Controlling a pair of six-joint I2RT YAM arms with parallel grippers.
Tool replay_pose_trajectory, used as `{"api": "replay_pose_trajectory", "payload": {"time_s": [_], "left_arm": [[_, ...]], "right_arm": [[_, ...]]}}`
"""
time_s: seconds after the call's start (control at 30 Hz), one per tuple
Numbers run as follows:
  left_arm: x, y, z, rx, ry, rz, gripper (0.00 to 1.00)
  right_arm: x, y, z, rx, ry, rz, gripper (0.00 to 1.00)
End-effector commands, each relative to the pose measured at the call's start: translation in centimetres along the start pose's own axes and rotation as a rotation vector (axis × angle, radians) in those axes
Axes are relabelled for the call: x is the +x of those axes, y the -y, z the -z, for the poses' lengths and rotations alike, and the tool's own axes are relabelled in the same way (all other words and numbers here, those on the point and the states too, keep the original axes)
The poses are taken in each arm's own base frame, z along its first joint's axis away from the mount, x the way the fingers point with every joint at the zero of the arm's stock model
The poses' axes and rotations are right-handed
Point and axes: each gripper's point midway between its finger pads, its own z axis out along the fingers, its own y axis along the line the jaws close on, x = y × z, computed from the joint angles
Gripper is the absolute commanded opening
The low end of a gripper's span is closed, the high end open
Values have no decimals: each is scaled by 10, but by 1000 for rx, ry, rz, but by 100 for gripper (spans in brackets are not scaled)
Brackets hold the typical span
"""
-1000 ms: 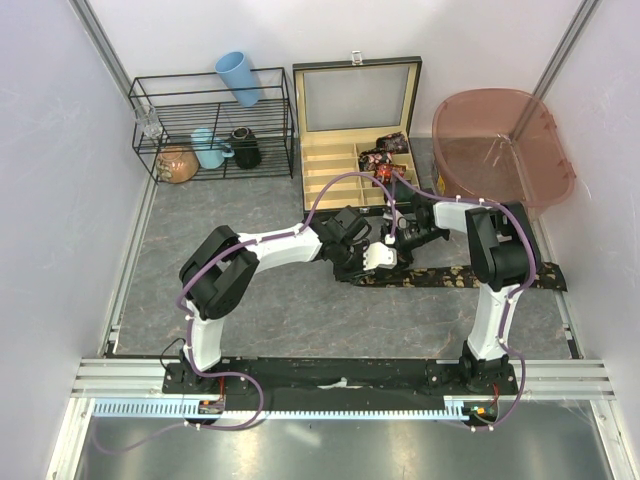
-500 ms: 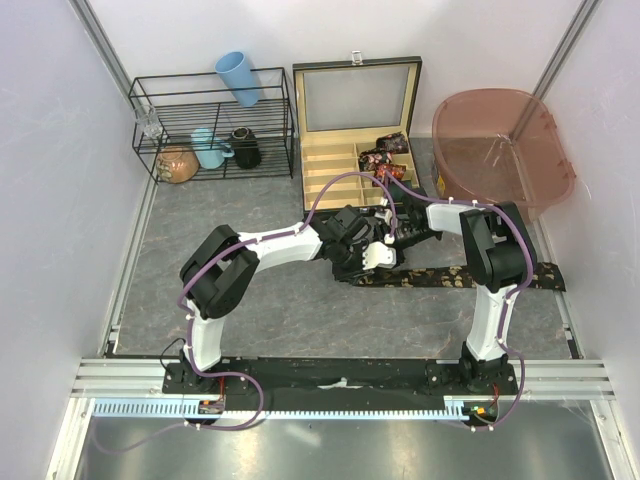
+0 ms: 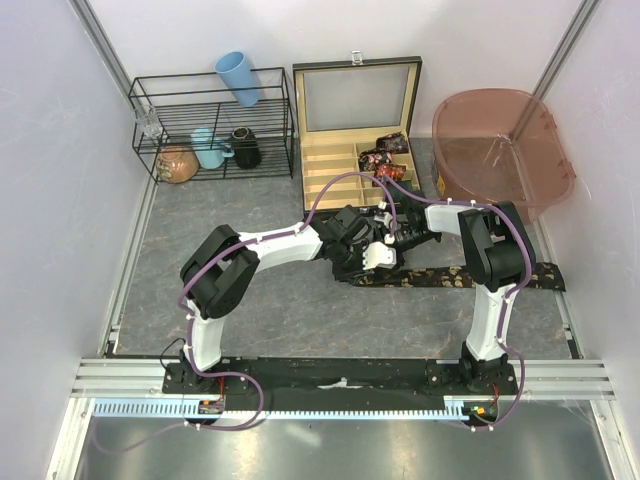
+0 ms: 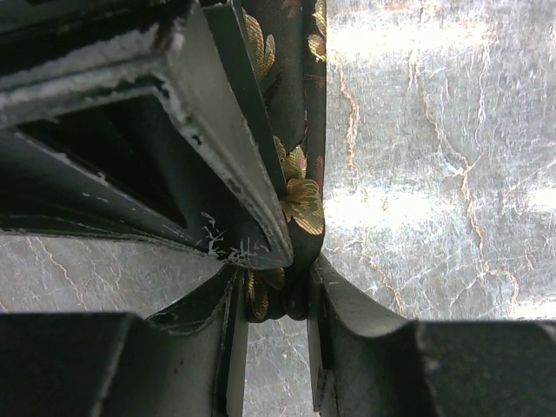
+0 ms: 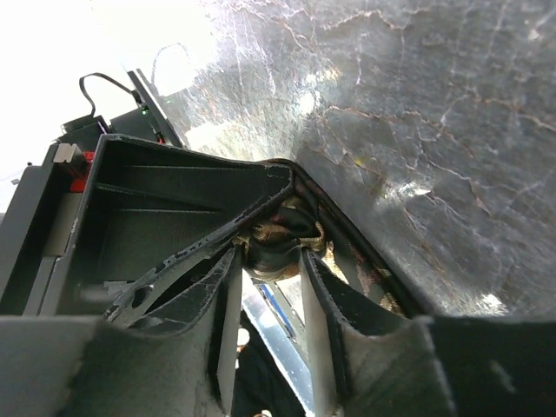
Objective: Roll the ties
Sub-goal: Roll the tie at the center of the board.
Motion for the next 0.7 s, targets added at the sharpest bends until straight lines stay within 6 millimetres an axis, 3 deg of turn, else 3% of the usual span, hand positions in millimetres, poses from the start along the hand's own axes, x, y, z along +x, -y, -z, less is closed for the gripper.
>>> {"api": "replay_pose_trajectory", "payload": {"time_s": [0.0, 0.13, 0.23, 0.37, 0.67], "left_arm": [[38, 11, -13, 40, -133, 12, 2], [39, 11, -13, 42, -134, 19, 3], [34, 11, -11, 44, -112, 38, 10], [23, 6, -6, 36, -54, 69, 38], [-14, -5, 21, 24, 252, 99, 59]], "right_arm": [[4, -3, -3, -30, -16, -6, 31], [8, 16, -6, 38, -31, -12, 1], [13, 36, -5, 125, -46, -25, 0], [13, 58, -1, 227, -43, -16, 0], [6, 81, 12, 325, 2, -28, 0]]}}
